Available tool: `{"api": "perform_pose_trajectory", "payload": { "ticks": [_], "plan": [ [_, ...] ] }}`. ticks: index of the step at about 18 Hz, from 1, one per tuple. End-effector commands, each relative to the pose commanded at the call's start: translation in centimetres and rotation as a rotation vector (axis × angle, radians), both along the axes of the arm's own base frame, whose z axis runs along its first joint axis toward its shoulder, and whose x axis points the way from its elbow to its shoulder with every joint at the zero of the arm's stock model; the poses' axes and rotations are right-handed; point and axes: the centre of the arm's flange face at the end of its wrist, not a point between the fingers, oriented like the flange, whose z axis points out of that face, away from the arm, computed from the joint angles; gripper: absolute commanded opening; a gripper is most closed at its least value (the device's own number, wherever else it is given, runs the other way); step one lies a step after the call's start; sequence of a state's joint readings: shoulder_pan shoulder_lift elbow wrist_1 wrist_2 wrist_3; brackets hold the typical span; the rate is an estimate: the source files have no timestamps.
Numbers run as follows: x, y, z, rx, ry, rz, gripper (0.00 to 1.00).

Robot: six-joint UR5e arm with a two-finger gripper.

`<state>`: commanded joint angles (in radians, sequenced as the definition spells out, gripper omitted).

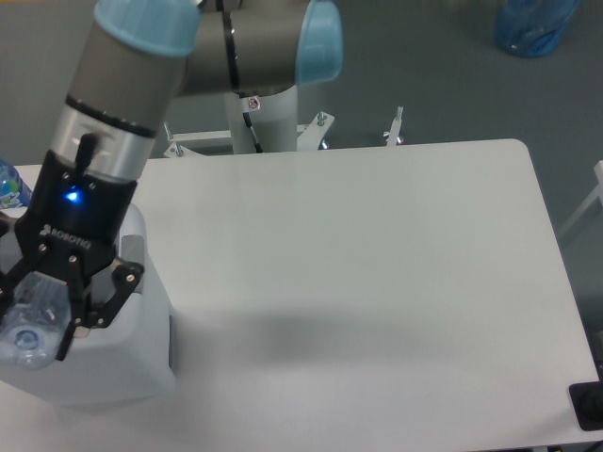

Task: Place the trash in the trash can
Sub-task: 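Lower the bottle into the bin and open the gripper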

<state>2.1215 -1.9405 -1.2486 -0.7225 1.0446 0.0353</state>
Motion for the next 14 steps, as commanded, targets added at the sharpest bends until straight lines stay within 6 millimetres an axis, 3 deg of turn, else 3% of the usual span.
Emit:
{"api": "perform_pose_trajectory", "payload": {
  "ticks": [2, 8, 12, 14],
  "plan": [
    [0.1, -0.1, 0.0, 0.001, 0.015, -0.012, 1.00],
    [-0.8, -0.7, 0.9, 0.014, 0.027, 0.001, 1.00],
    [-4.2, -2.4, 3.0, 0.033, 0.061, 0.075, 1.00],
    [-7.1, -4.0, 4.3, 0.022, 0.118, 0.171, 1.00]
  ]
}}
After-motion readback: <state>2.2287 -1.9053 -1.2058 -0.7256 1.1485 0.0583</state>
